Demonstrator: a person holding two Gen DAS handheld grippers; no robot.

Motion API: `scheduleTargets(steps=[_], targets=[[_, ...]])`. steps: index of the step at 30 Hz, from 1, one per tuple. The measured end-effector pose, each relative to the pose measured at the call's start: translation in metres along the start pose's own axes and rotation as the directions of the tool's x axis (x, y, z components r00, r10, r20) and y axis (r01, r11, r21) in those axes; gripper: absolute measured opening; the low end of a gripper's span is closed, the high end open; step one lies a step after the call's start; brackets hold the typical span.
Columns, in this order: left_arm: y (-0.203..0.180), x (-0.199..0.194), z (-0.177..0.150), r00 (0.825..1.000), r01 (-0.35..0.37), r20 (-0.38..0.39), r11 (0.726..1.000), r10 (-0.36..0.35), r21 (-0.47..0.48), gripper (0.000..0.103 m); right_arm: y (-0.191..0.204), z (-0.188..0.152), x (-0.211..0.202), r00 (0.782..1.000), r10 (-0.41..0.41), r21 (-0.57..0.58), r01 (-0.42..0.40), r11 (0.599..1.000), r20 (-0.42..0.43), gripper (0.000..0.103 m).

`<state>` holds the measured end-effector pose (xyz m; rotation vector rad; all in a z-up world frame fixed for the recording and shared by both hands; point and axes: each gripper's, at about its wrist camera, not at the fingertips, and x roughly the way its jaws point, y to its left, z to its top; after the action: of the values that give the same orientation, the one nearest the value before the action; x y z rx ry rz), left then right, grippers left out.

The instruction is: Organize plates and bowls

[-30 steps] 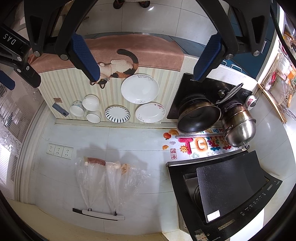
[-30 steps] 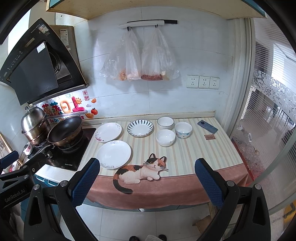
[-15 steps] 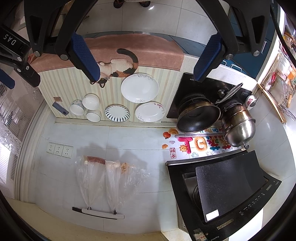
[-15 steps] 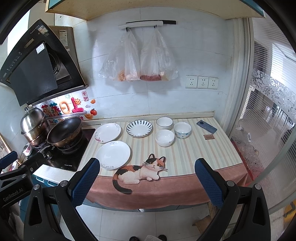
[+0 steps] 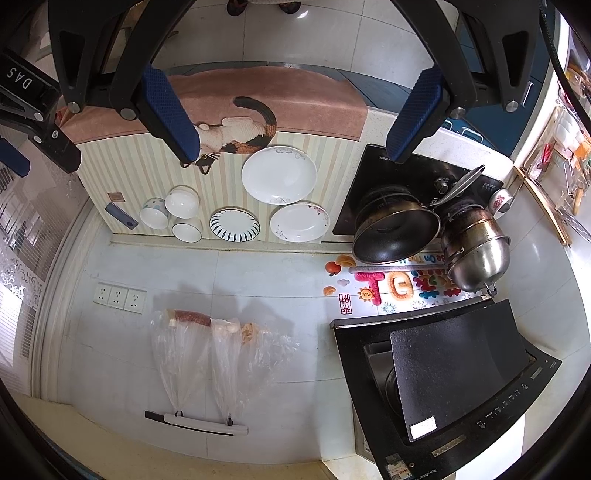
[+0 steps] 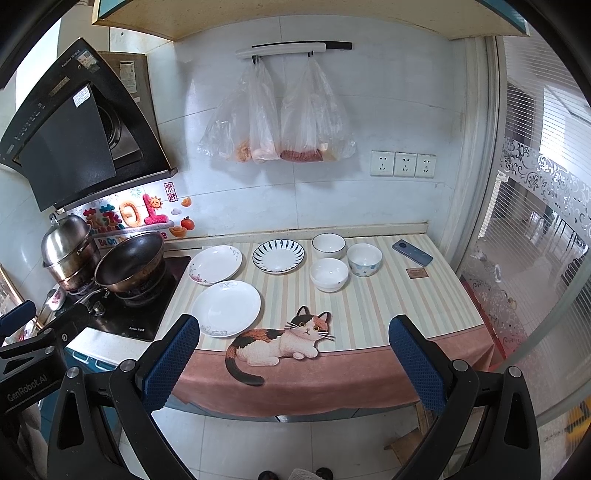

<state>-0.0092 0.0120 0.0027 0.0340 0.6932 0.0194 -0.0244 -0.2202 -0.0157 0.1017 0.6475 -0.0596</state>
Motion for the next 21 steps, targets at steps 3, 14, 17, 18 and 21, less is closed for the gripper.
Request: scheduleTargets(steps=[3, 14, 17, 18, 21], targets=[[0.0, -0.001, 0.001, 1.0, 0.003, 0.0, 1.0, -0.003, 0.001, 0.103, 0.0, 0.001, 0.0, 1.0, 0.0, 0.002, 0.0, 1.0, -0.001, 0.103], [-0.002, 0.003, 0.003, 1.0, 0.01, 0.004, 1.0, -0.01, 0.006, 0.103, 0.0, -0.001, 0.002, 1.0, -0.008, 0.012, 0.008, 1.0, -0.002, 0.103], [0.004, 0.012, 0.004, 1.0, 0.02, 0.024, 1.0, -0.02, -0.001, 0.103, 0.002, -0.003, 0.009, 1.0, -0.002, 0.028, 0.002, 1.0, 0.006, 0.103], [0.007, 0.017, 0.004, 0.999, 0.023, 0.031, 1.0, -0.023, -0.002, 0.103, 0.003, -0.003, 0.014, 1.0, 0.003, 0.029, -0.003, 1.0, 0.015, 0.103], [0.018, 0.037, 0.005, 0.999, 0.007, 0.048, 1.0, -0.006, -0.014, 0.103, 0.008, -0.002, 0.038, 1.0, 0.017, 0.02, -0.018, 1.0, 0.004, 0.103]])
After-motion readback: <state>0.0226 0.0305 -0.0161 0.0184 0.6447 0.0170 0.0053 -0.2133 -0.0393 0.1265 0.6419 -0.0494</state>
